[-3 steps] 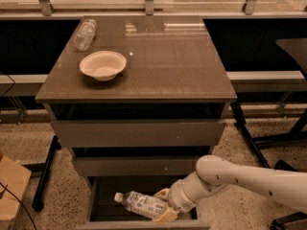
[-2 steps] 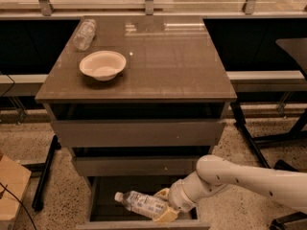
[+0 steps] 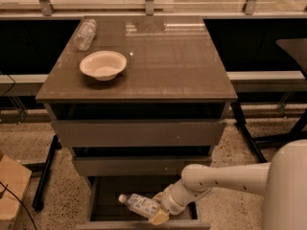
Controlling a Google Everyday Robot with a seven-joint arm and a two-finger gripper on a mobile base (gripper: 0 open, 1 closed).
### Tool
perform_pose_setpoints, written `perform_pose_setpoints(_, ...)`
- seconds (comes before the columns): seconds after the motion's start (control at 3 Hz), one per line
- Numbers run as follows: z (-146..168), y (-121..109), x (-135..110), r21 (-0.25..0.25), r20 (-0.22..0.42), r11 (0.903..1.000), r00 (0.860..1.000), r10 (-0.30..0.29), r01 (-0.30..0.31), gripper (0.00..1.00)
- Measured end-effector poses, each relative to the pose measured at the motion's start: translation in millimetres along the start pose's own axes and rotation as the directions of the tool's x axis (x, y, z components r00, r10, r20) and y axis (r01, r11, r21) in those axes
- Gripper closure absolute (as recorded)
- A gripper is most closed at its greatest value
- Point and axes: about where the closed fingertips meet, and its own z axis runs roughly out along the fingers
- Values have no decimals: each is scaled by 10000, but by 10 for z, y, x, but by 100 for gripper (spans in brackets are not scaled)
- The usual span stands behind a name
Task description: Place blue plastic bottle into bottom drawer
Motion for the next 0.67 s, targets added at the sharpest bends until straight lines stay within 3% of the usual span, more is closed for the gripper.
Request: perform_pose_setpoints(0.67, 559, -570, 502, 697, -36, 9897, 9921, 1254, -1249, 100)
